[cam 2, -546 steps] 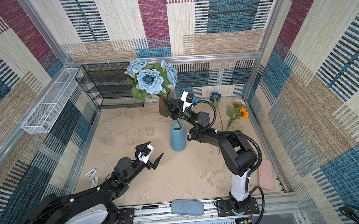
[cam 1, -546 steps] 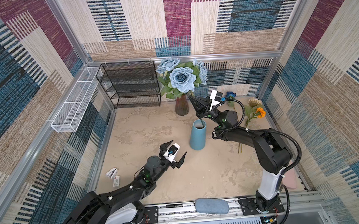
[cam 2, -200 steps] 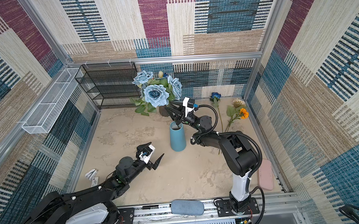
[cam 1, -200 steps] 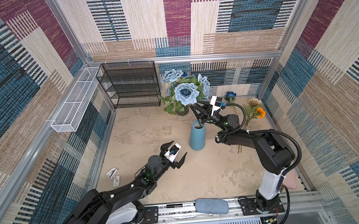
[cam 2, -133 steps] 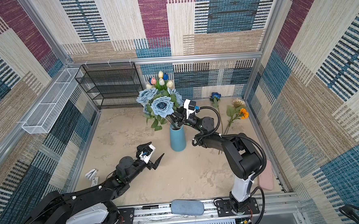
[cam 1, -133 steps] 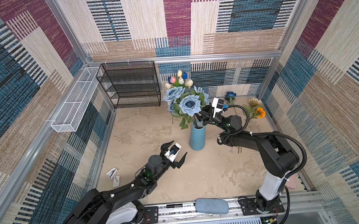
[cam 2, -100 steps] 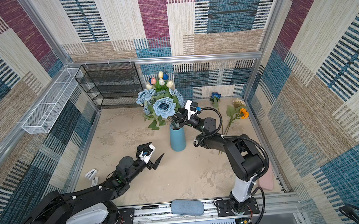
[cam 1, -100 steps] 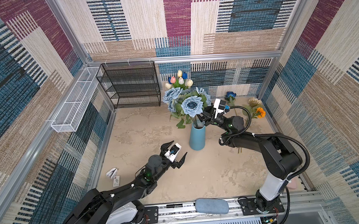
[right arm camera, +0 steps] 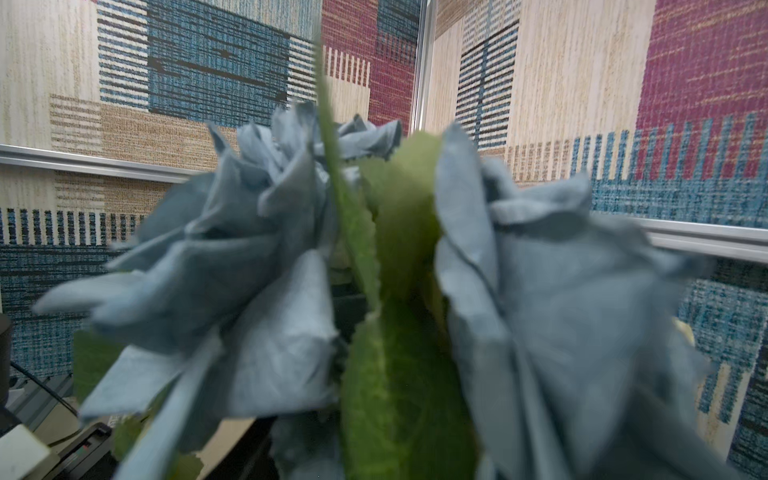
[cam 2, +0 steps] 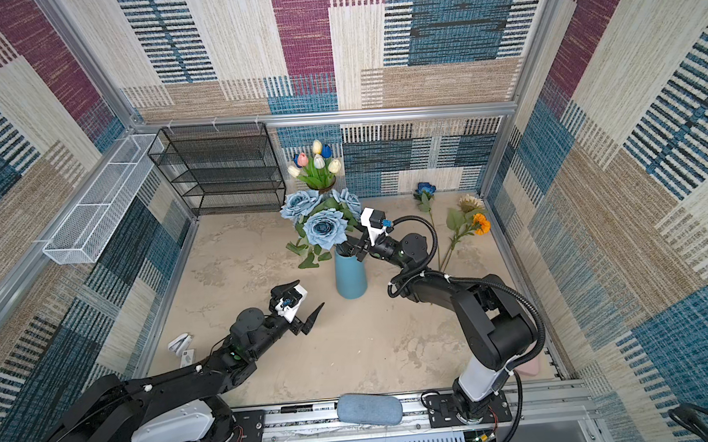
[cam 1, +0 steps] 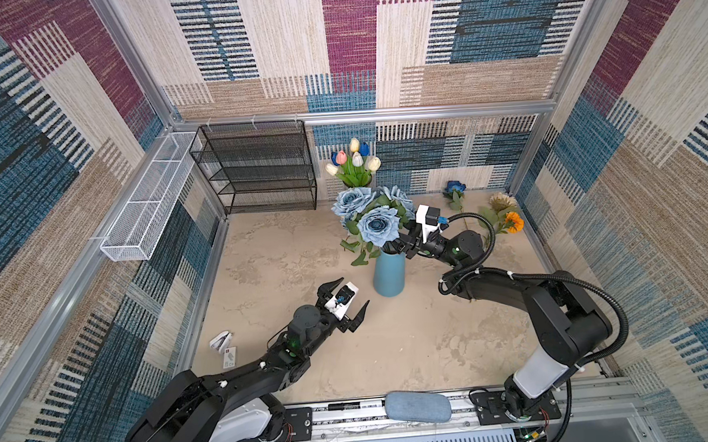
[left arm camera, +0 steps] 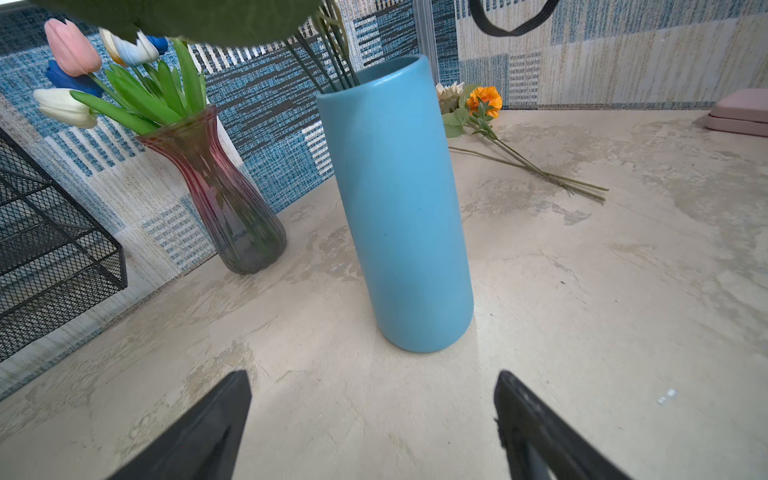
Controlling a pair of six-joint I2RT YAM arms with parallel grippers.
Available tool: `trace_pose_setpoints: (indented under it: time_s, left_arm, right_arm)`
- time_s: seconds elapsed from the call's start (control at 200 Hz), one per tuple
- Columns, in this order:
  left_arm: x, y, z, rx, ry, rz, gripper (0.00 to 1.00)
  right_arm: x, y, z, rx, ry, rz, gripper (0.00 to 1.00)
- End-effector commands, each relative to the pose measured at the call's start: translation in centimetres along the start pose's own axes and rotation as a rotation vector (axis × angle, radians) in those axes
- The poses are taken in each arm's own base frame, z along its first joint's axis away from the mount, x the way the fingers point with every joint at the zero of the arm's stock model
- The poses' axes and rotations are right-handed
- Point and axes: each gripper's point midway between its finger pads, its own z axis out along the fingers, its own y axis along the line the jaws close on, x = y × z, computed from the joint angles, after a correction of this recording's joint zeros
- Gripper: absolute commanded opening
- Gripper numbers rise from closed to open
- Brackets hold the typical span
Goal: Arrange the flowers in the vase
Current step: 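Push the blue rose stems deeper into the light blue vase with the right gripper, then open the right gripper and withdraw it toward the remaining stems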
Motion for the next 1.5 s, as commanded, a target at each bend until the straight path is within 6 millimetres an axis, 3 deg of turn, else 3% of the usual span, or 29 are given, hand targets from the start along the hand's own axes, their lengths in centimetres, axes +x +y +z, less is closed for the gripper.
trace_pose_setpoints:
  time_s: [0.0, 0.441, 0.796, 0.996, 1.167, 1.292, 1.492]
  left_arm:
    - [-0.9, 0.3, 0.1, -0.008, -0.031, 0.004, 0.94]
    - [-1.1, 0.2, 0.0, -0.005, -0.041, -0.004, 0.94]
    - [-1.2, 0.2, -0.2, 0.001, -0.035, -0.006, 0.94]
    - [-1.6, 0.1, -0.5, 0.010, -0.041, -0.008, 0.95]
    - [-1.3, 0.6, -0.5, -0.021, -0.043, 0.005, 0.95]
    - [-1.3, 0.2, -0.4, 0.004, -0.034, -0.004, 0.95]
    - [-1.6, 0.2, -0.7, 0.002, -0.046, 0.002, 0.95]
  right_arm:
    - [1.2, 0.0, -0.2, 0.011, 0.074, -0.006, 0.63]
    - [1.5, -0.1, -2.2, 0.096, 0.284, 0.015, 0.76]
    - [1.4, 1.0, -6.6, 0.206, 0.384, 0.025, 0.79]
    - [-0.1, 0.4, -10.4, 0.371, 0.377, 0.041, 0.77]
    - [0.4, -4.2, -14.6, 0.614, 0.415, 0.160, 0.72]
    - [1.3, -10.6, -18.6, 0.884, 0.446, 0.262, 0.62]
    - [7.3, -20.1, -22.3, 1.117, 0.688, 0.429, 0.47]
